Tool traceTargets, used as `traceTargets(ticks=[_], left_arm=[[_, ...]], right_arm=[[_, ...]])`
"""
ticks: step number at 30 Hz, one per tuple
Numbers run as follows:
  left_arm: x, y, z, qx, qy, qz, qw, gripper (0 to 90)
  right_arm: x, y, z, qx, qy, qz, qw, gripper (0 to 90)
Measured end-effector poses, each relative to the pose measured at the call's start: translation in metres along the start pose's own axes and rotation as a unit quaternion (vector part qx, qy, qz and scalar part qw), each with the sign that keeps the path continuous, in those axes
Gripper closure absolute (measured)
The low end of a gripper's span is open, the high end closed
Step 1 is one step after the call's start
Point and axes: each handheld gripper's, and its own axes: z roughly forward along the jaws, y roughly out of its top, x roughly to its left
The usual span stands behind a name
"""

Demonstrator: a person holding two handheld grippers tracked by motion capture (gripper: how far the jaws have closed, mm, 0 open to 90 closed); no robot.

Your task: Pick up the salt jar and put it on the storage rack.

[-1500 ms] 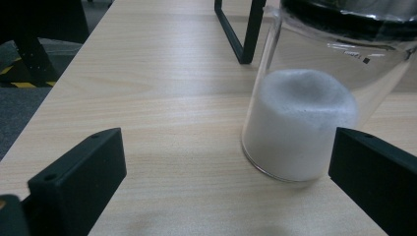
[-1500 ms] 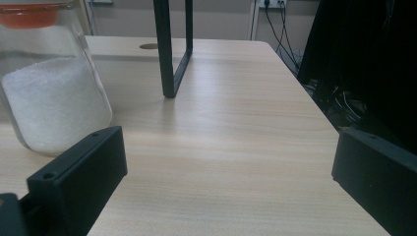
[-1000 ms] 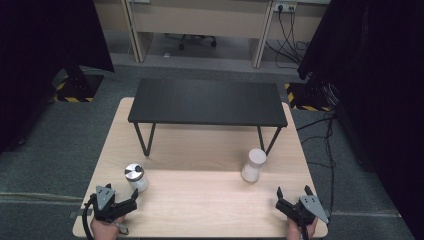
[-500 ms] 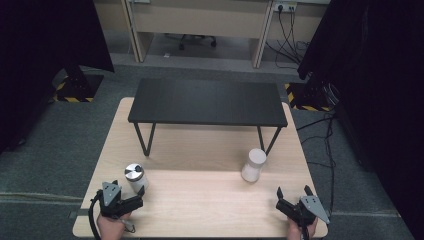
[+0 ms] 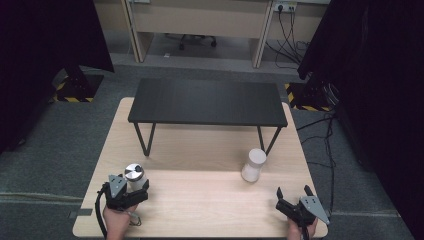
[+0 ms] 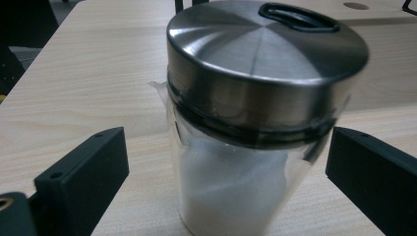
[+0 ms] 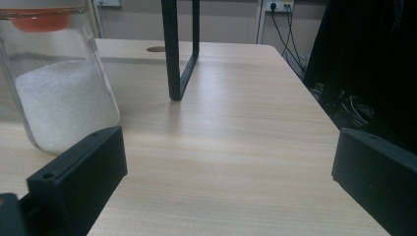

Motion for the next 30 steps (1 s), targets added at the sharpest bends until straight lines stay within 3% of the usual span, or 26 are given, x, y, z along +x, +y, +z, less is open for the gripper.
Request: traceTargets(ticks=[18,22,30], left_arm=[[-0.006,0.009,0.017,0.016,0.003,-0.005,0.9999,3.0],[-0.008,0.009,0.016,0.013,0.010,-0.012,0.9998,4.9],[-0.015,0.008,0.020,0.019,0.022,-0.006,0.9996,13.5]], right_arm=[[0.002,0.000,0.000,0.001,-0.002,-0.013,0.9999,0.3],[0.003,0.000,0.000,0.001,-0.002,-0.014,0.9999,0.3],[0.003,0.000,0.000,0.000,-0.002,-0.014,0.9999,0.4]])
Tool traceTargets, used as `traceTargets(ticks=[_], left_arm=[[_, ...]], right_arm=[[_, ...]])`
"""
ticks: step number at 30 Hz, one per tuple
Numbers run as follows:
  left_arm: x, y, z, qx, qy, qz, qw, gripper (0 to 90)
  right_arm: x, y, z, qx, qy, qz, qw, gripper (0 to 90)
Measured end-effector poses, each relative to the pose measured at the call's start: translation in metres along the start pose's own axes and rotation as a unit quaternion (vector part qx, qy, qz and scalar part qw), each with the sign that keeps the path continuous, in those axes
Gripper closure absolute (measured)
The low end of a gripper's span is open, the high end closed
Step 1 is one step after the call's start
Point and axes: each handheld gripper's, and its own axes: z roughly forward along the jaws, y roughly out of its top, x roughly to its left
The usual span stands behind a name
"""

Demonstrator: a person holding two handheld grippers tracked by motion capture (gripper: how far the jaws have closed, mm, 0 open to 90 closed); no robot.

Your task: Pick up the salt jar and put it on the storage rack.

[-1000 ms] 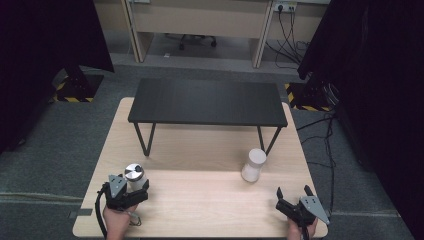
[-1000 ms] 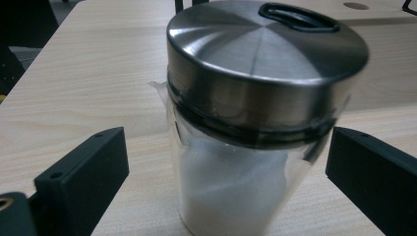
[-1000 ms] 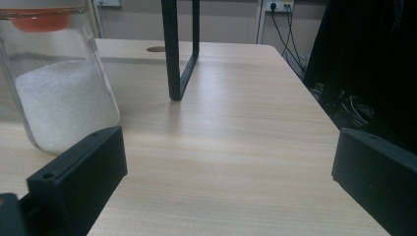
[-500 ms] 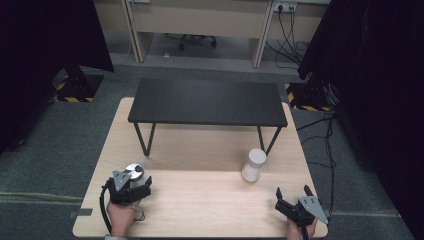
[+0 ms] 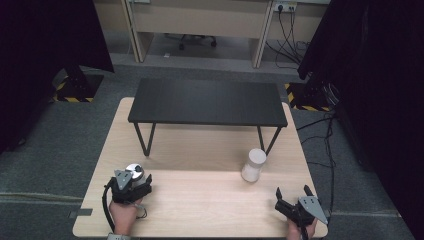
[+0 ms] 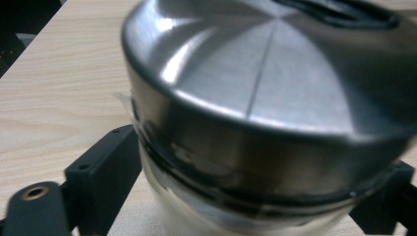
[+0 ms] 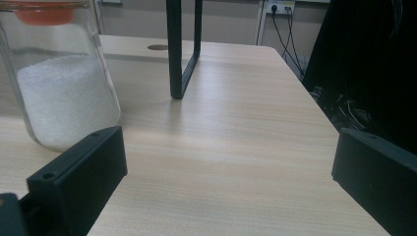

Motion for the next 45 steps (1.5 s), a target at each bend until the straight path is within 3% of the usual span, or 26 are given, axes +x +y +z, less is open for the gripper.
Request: traceTargets(ticks=[12,22,30,39,45], left_arm=[[-0.005,-0.006,0.001,-0.008,0.007,0.010,0.9999,30.0],[-0.004,-0.004,0.000,-0.004,0.005,0.011,0.9999,30.4],[0.000,0.005,-0.005,0.008,-0.006,-0.001,1.0000,30.6],[-0.005,0.025,-0.015,0.014,-0.030,0.009,0.9994,30.6],[-0.013,0.041,-0.022,0.007,-0.035,0.023,0.9991,30.6]], right_arm=[[0.001,0.000,0.000,-0.001,-0.001,-0.002,1.0000,0.3],[0.001,-0.001,0.000,-0.002,-0.001,-0.001,1.0000,0.3],[-0.001,-0.003,-0.002,-0.009,-0.003,0.008,0.9999,0.3],[-0.002,-0.004,-0.002,-0.012,0.002,0.009,0.9999,0.3],[-0.003,-0.004,-0.002,-0.012,0.004,0.010,0.9999,0.3]])
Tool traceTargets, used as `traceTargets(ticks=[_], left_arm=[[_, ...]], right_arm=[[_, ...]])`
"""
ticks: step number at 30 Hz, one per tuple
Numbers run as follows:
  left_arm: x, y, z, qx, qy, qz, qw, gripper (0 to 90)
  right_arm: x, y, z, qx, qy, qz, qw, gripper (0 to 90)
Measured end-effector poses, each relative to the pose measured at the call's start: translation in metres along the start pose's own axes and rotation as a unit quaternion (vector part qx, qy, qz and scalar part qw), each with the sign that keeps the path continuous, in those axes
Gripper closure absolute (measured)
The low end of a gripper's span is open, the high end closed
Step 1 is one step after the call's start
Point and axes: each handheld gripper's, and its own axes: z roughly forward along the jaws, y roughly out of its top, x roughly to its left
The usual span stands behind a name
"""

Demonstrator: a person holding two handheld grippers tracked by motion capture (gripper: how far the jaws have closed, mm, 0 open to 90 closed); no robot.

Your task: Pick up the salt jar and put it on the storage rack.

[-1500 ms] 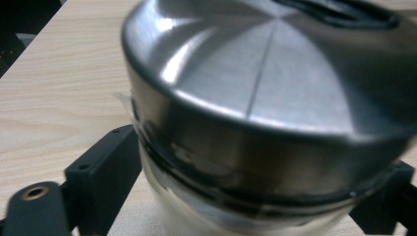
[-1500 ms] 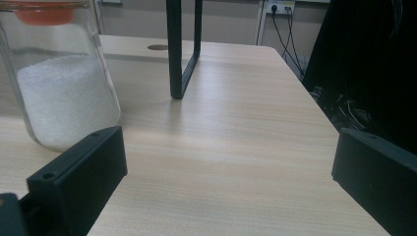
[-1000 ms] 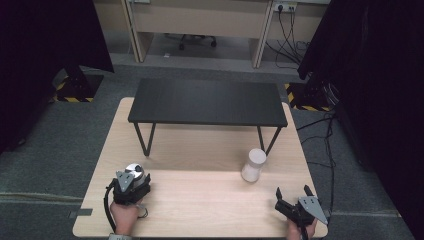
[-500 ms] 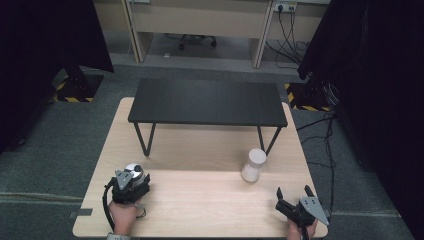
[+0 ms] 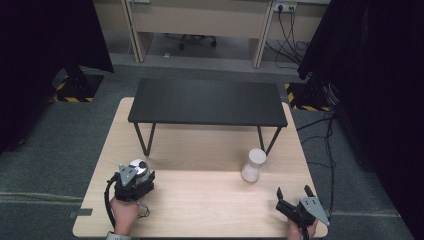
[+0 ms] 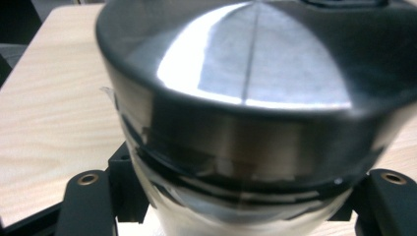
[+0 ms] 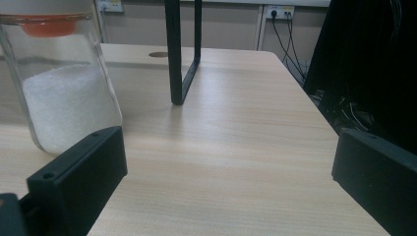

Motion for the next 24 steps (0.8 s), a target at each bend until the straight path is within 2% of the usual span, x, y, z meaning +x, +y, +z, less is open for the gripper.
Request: traceTargets(ticks=[12,18,24], left_arm=[[-0.005,0.041,-0.012,-0.020,-0.012,0.003,0.9997,30.6],[-0.012,0.063,-0.016,-0.024,-0.016,0.010,0.9995,30.6],[-0.016,0.082,-0.018,-0.031,-0.017,0.009,0.9993,30.6]], right_arm=[[-0.002,-0.002,-0.001,-0.006,0.004,0.004,1.0000,0.4],[-0.002,-0.003,-0.001,-0.008,0.005,0.002,1.0000,0.3],[-0.003,-0.003,-0.001,-0.011,0.007,0.004,0.9999,0.3]])
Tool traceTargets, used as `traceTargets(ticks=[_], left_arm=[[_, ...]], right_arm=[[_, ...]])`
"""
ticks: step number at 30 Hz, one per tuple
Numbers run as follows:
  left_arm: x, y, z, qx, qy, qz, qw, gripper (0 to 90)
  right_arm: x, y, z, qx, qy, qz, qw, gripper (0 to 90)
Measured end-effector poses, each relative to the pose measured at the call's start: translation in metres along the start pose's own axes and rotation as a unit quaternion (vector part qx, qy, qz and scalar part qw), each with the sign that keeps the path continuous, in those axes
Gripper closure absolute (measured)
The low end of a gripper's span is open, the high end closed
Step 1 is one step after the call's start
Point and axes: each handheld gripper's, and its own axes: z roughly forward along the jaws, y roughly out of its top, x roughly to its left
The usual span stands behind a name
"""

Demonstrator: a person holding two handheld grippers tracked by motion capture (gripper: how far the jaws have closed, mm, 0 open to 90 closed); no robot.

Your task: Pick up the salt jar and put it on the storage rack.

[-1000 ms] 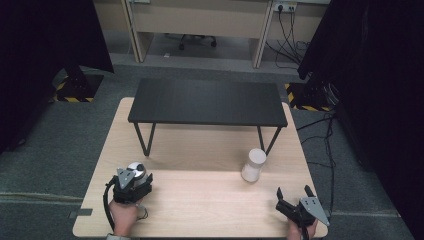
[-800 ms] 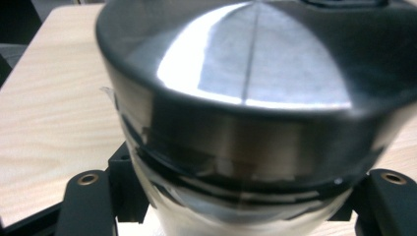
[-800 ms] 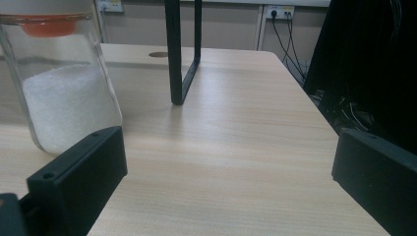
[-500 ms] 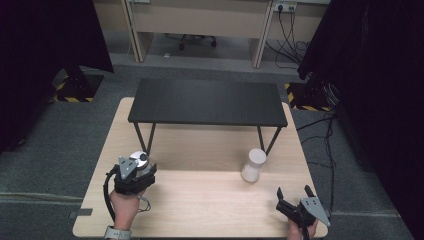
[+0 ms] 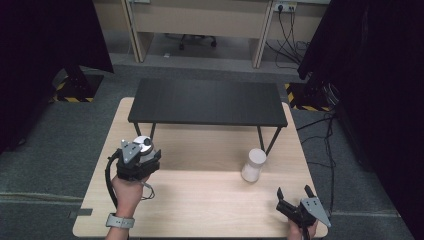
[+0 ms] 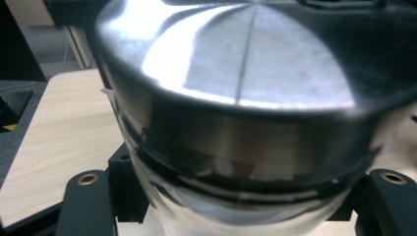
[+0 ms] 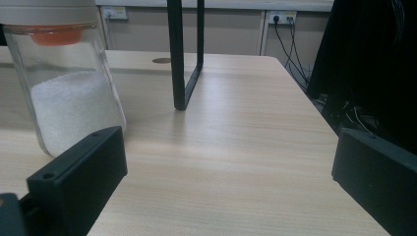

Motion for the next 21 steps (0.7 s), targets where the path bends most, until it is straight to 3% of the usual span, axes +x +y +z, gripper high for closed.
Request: traceTargets(ticks=[11,21], left_arm=[[-0.007,0.040,-0.003,-0.020,0.001,0.005,0.9998,30.6],[-0.010,0.063,0.002,-0.031,-0.003,0.016,0.9994,30.6]], right_arm=[[-0.001,0.000,0.000,-0.002,0.004,0.001,1.0000,0.3],[-0.001,-0.001,0.000,-0.004,0.002,0.004,1.0000,0.3]])
